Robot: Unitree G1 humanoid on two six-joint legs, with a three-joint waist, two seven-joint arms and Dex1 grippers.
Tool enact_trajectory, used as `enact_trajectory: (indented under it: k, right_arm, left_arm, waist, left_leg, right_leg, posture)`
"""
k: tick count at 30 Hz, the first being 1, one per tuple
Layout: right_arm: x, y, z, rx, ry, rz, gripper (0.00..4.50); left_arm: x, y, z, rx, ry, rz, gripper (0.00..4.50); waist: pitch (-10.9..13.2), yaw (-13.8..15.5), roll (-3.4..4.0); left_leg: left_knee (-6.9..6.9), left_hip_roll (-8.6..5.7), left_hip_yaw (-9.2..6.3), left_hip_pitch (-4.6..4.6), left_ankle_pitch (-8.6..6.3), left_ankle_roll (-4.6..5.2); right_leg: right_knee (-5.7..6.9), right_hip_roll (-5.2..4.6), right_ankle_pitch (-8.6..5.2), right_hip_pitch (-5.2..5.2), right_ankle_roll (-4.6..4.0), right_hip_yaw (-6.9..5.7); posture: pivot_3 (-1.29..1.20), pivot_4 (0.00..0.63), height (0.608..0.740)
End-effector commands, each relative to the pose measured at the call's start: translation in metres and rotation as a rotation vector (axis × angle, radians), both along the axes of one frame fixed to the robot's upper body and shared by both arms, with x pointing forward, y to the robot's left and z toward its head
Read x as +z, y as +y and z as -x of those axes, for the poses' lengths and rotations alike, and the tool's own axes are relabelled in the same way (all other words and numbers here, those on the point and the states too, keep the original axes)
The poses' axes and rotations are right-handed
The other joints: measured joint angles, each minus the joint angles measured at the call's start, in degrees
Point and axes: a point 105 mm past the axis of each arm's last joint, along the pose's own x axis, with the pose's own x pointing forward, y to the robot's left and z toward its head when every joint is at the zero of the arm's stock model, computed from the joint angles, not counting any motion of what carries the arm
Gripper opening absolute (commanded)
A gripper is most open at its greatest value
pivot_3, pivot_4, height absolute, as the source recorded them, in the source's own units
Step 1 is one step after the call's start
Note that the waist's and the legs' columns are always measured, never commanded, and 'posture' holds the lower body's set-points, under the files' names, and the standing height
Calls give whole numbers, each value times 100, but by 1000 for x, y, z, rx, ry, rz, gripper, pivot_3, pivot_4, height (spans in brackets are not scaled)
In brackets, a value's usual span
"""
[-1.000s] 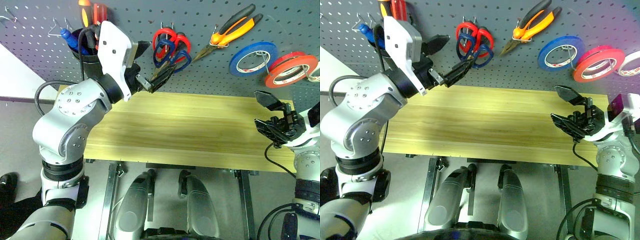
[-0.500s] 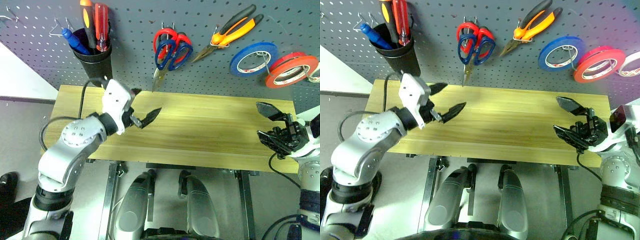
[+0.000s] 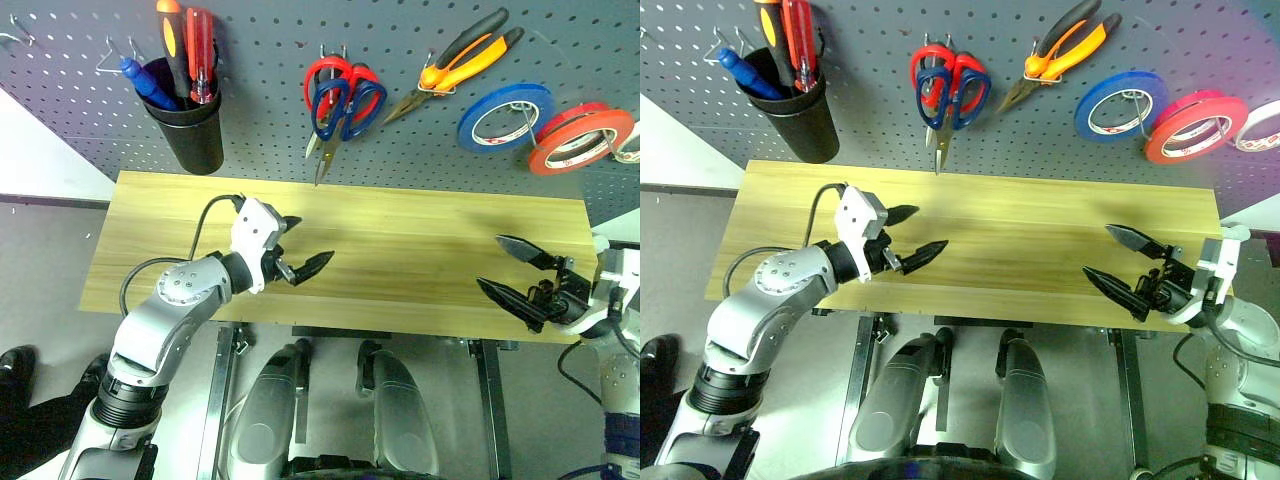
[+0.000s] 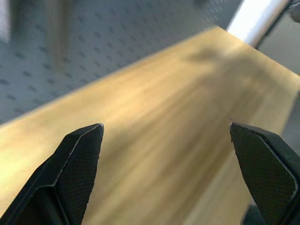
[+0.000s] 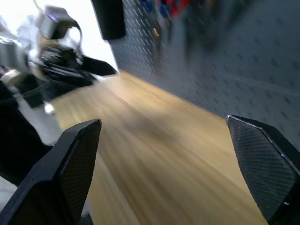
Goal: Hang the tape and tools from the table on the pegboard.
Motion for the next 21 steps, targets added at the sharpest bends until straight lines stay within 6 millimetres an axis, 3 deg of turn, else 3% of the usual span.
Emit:
enact_trajectory:
  k: [1, 8, 15, 21]
  right_arm:
    - [1, 1, -4, -86, -32, 6, 4500]
    - [-18, -10, -32, -352, -8, 9, 4500]
    - [-35, -4, -31, -423, 13, 23, 4500]
    - [-49, -2, -36, -463, 130, -83, 4500]
  left_arm:
    - [-5, -2, -2, -11, 0, 29, 4476]
    - [-19, -9, -9, -7, 11, 38, 4476]
    - [-26, -12, -15, 1, -7, 29, 4476]
    - [-30, 4, -31, 85, -4, 37, 4476]
  waist:
    - [0, -51, 0]
    - [-12, -128, 7]
    - [-29, -146, 14]
    - [-150, -256, 20]
  left_leg:
    - [0, 0, 0, 0, 0, 0]
    - [0, 2, 3, 1, 0, 0]
    - [-1, 0, 7, -3, 1, 6]
    - [-1, 1, 8, 0, 0, 3]
  right_leg:
    - [1, 0, 0, 0, 0, 0]
    - [4, 3, 0, -5, 0, 4]
    - [3, 5, 0, -9, 0, 3]
    - [6, 8, 0, -10, 0, 4]
  posture:
    - [-56, 383, 695]
    - [-59, 370, 695]
    - [-67, 343, 695]
    - [-73, 324, 695]
